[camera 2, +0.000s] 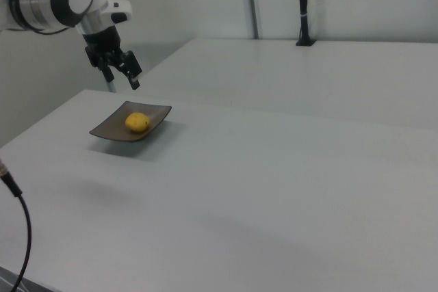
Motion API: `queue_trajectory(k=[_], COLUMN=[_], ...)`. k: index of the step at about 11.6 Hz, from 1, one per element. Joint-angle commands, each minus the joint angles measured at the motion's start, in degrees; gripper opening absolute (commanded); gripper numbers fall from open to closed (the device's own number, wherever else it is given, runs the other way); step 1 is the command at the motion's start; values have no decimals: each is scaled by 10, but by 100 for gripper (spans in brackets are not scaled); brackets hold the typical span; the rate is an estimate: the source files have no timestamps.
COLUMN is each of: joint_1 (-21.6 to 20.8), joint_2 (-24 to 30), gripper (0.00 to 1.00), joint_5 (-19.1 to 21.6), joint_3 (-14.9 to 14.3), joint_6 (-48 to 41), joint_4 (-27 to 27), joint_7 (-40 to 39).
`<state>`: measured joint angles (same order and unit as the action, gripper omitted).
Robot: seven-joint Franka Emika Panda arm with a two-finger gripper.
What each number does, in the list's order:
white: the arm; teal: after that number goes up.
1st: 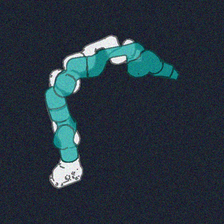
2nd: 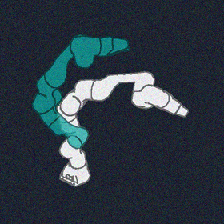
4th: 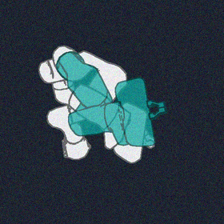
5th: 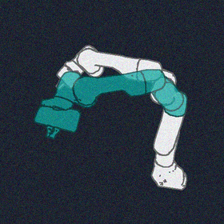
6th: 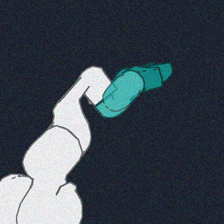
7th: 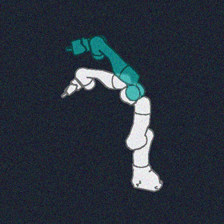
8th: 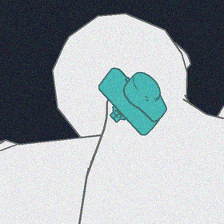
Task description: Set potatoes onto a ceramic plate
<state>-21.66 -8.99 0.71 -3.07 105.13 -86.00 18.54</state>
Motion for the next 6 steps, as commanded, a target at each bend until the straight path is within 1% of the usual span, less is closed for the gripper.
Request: queue_trajectory(k=[1,2,3,4,5,6], joint_1=[49,63,84,115,151,175], joint_2=[123,144,154,162,171,170], gripper=[100,100,100,100,100,100], joint_5=[0,1,3,20,36,36], joint_3=[5,5,7,18,40,54], joint_6=[-81,-111,-139,-158,-165,-163], joint_4=[-85,-93,-93,-98,-109,-110], joint_7=[3,-3,-14,-44,-76,-97])
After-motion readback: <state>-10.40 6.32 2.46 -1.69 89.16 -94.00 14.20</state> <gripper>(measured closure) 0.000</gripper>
